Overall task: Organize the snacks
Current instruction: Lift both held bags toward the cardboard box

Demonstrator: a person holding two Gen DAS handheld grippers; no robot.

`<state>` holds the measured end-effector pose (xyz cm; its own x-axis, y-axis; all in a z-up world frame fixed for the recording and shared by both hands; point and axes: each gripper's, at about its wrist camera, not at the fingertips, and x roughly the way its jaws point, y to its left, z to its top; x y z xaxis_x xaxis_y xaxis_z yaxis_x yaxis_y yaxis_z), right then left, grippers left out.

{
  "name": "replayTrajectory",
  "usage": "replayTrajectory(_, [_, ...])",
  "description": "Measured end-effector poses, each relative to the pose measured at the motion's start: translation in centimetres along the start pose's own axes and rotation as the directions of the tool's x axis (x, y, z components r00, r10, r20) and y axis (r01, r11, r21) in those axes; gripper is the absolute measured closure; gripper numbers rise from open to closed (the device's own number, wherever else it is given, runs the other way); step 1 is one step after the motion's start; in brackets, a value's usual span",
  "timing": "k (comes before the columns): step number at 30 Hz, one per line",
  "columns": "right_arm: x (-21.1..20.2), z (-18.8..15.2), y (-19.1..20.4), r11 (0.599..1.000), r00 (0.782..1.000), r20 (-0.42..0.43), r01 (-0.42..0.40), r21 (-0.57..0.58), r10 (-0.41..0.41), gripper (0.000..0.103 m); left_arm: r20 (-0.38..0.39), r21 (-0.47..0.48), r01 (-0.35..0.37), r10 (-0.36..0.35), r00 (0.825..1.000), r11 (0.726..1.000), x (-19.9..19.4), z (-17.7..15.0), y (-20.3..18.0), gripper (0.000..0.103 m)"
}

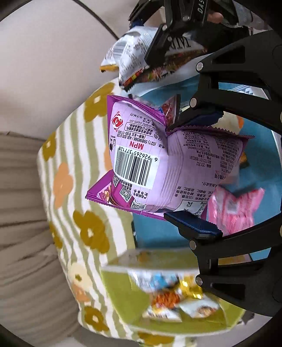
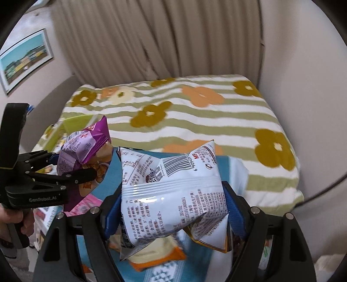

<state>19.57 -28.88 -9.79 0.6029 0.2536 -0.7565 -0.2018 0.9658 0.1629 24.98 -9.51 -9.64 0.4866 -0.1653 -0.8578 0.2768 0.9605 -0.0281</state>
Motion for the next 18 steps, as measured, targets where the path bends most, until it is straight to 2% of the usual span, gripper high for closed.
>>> replayTrajectory(9, [0.7,3.2,8.6,0.981,0.989,0.031,-0.139,-0.134,0.144,0.025,0.055,-0.153,-0.109,0.119,0.991,0.982,-5.4,-2.1,9.1,0.037])
replayTrajectory(14, [2.3,4.8,14.0,0.963,0.978,0.025,-0.199,-0.180,0.207,0.025,0.046,-0.222,-0.149,0.164,0.985,0.963,-6.5,-3.8,15.4,0.037])
replayTrajectory(18, [3.9,5.9,17.8,0.957,0.975,0.015,-0.217,-0.192,0.224,0.025,0.011,-0.233,-0.163,0.170,0.985,0.959,-6.3,-4.7,19.9,0.037])
